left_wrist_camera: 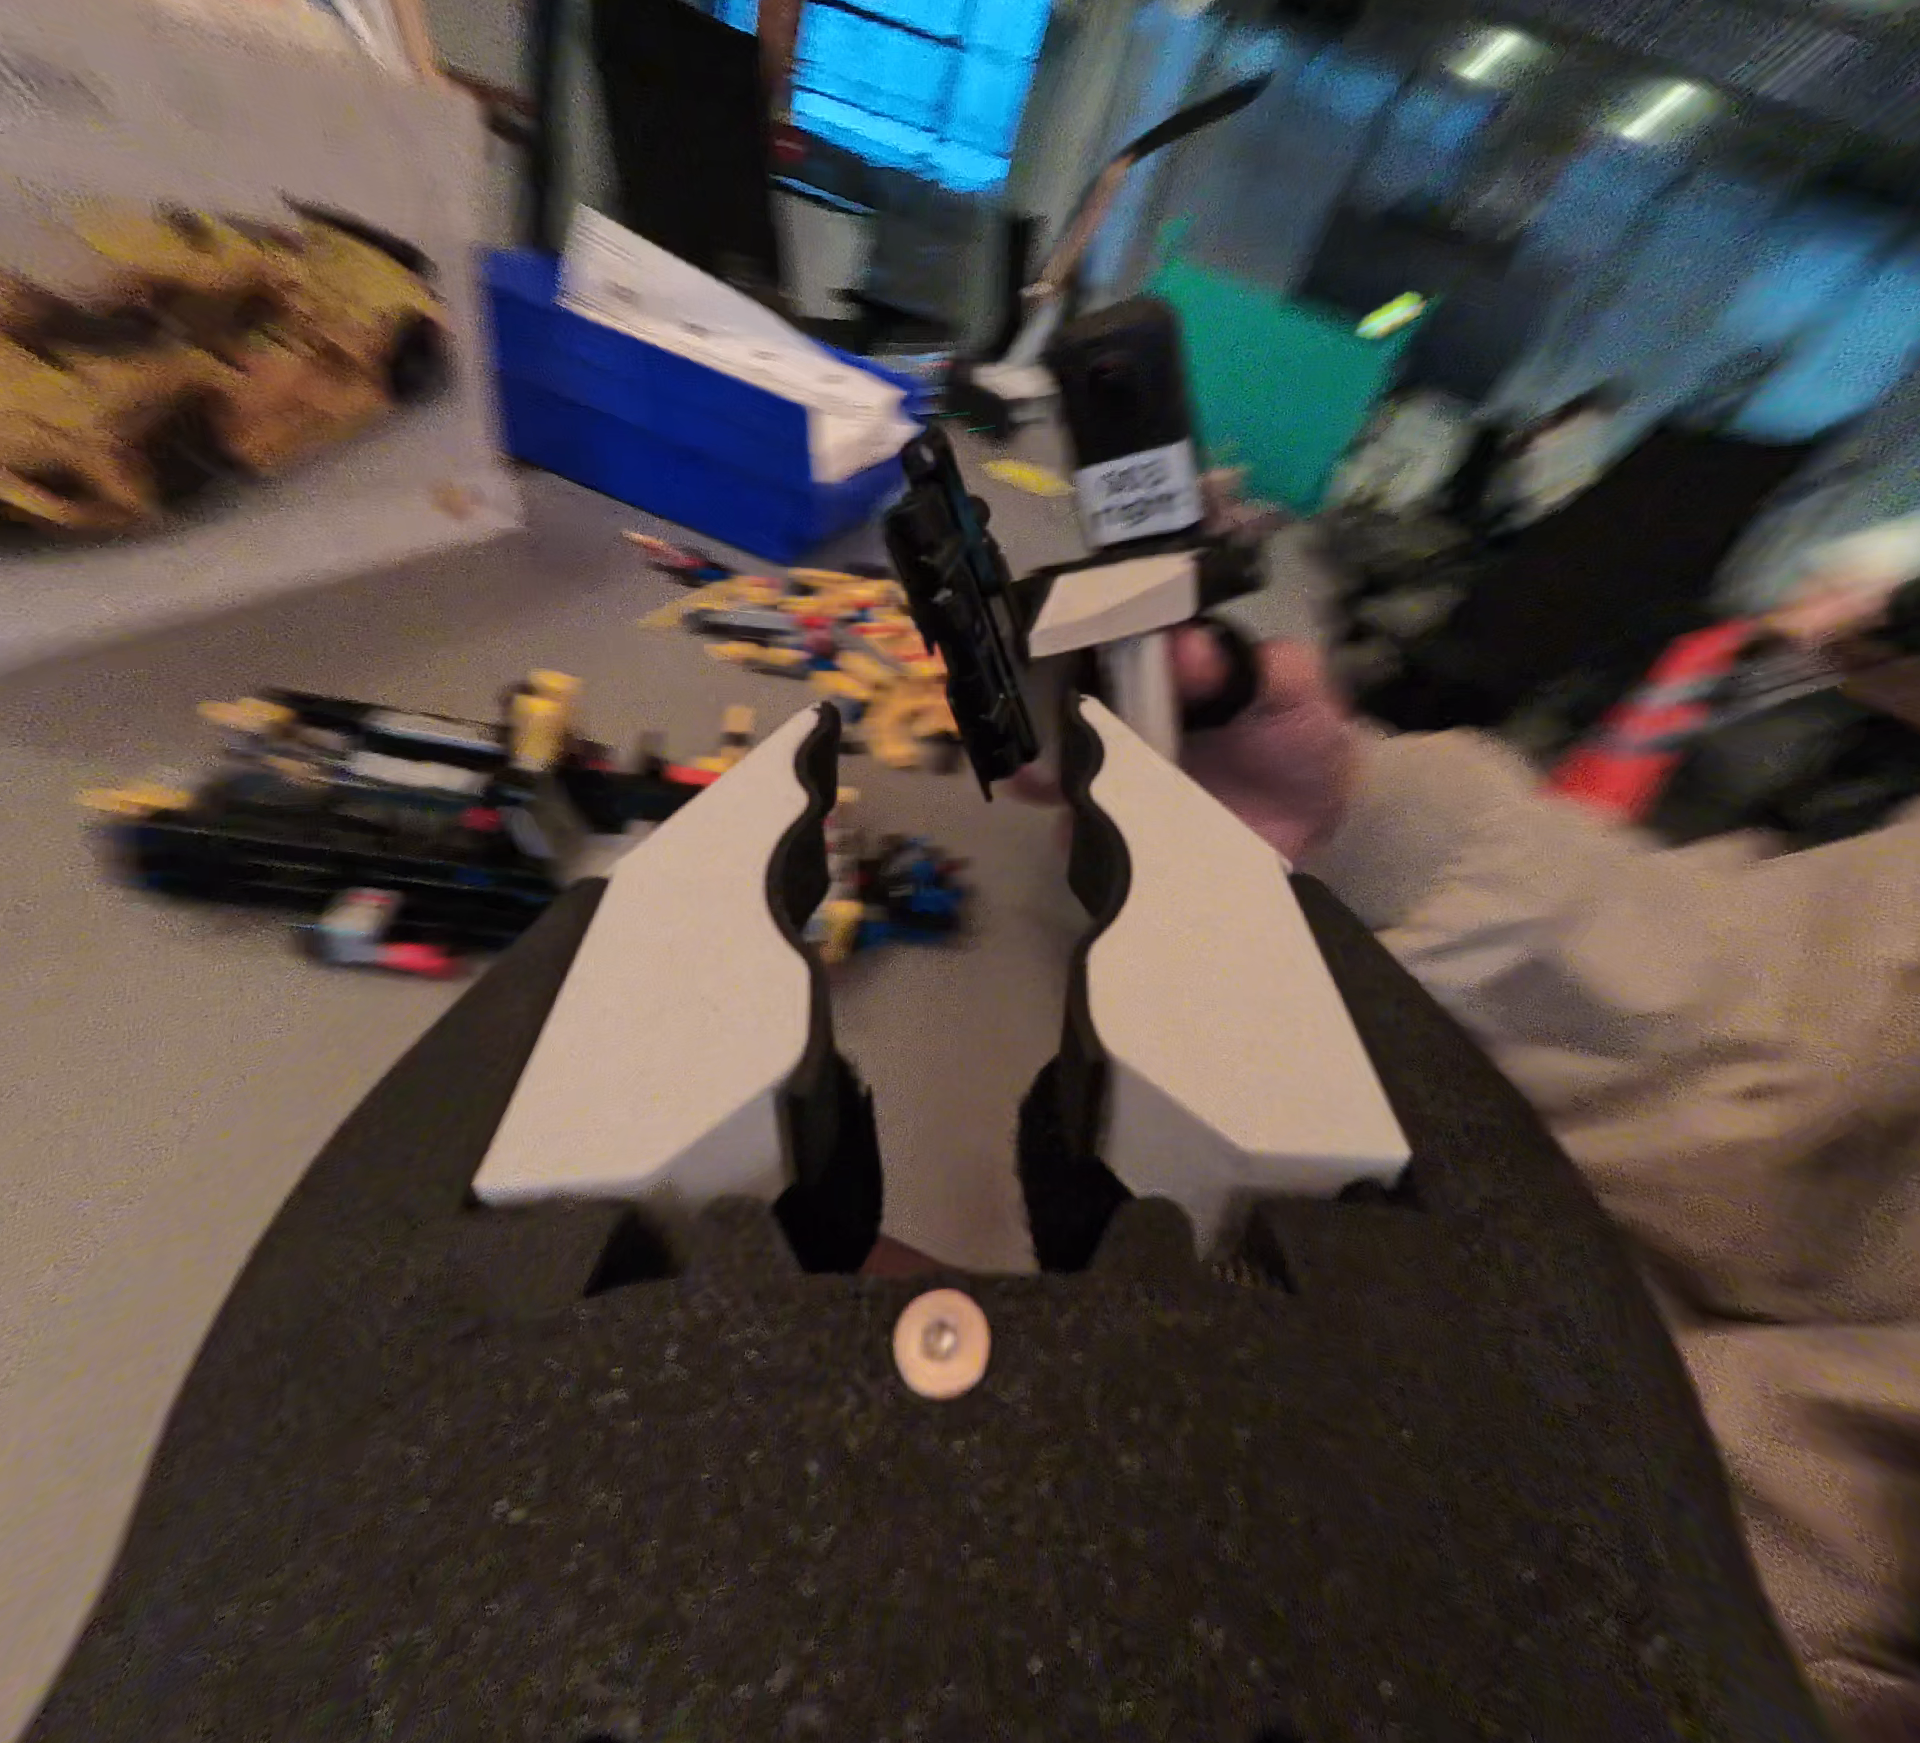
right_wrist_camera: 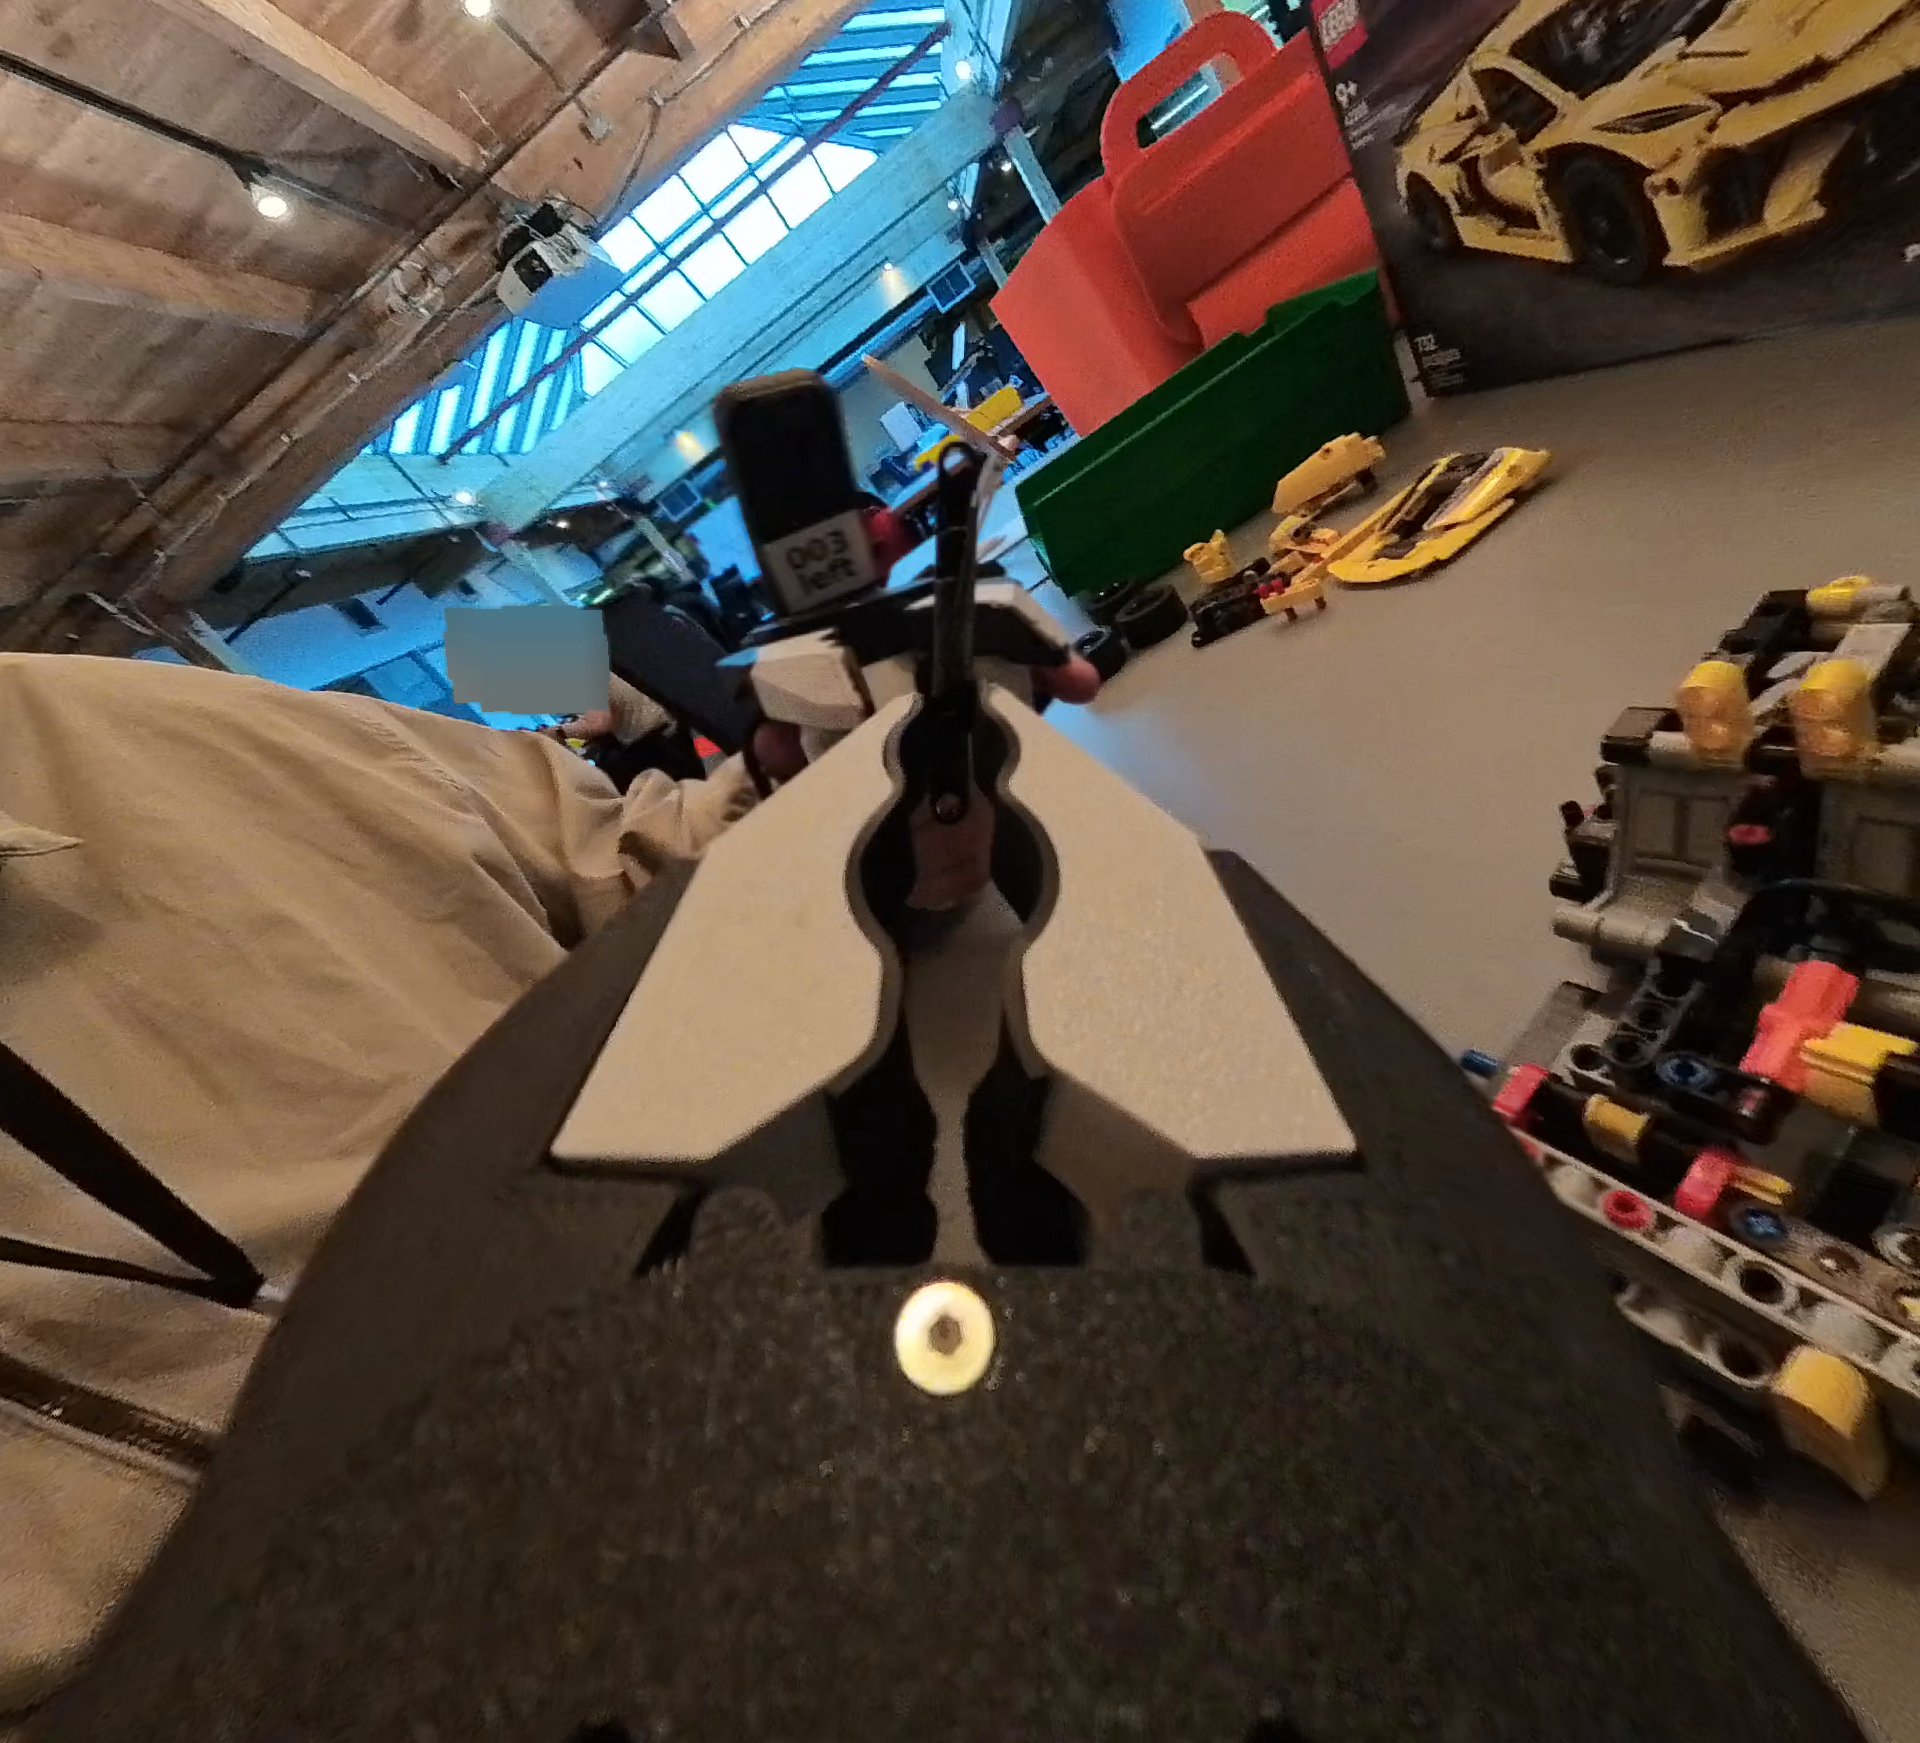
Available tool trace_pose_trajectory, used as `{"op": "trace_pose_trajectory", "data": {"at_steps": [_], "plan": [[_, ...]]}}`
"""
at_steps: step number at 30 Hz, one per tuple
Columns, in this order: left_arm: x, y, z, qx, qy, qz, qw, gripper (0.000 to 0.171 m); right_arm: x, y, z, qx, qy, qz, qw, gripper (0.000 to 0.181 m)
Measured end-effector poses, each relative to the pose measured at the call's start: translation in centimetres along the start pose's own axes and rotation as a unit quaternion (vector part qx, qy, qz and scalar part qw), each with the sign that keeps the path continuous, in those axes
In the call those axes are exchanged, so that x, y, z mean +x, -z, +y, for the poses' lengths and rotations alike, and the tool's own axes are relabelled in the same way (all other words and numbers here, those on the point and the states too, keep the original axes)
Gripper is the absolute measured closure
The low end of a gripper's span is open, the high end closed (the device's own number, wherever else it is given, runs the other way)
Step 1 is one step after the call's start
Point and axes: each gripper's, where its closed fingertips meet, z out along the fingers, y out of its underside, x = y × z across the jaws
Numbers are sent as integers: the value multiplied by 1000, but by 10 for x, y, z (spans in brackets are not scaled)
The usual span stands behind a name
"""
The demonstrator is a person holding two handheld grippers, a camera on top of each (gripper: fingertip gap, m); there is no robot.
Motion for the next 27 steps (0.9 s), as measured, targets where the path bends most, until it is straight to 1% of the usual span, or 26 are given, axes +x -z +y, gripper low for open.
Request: {"op": "trace_pose_trajectory", "data": {"at_steps": [1,2,4,6,8,10,12,13,14,15,18,22,27], "plan": [[1,1,-4,14,40,27,999,129,-1,-2,2,-5,-10,-7,1000,176],[-1,3,-7,25,54,34,998,129,0,-4,6,-14,-20,-5,1000,176],[-1,3,-6,27,61,42,997,132,-3,-7,10,-23,-36,-16,999,176],[4,1,-4,24,62,57,996,143,-3,-11,14,-33,-34,-14,999,175],[5,0,-3,21,54,56,997,160,-5,-14,19,-44,-40,-22,998,175],[10,2,-3,19,65,77,995,163,-7,-16,24,-55,-41,-27,997,175],[12,4,-2,8,86,104,991,165,-9,-17,25,-58,-26,-30,998,175],[13,5,-1,5,95,116,989,165,-10,-17,21,-46,-20,-32,998,172],[15,7,-1,4,103,128,986,165,-11,-16,16,-28,-20,-36,999,164],[16,7,0,2,109,137,985,165,-12,-15,13,-19,-27,-41,999,162],[18,5,8,-17,109,140,984,165,-12,-13,11,-16,-45,-49,998,165],[21,2,13,-29,103,141,984,165,-15,-15,16,-30,-48,-57,997,174],[18,1,13,-26,88,129,987,165,-13,-14,16,-41,-15,-33,998,176]]}}
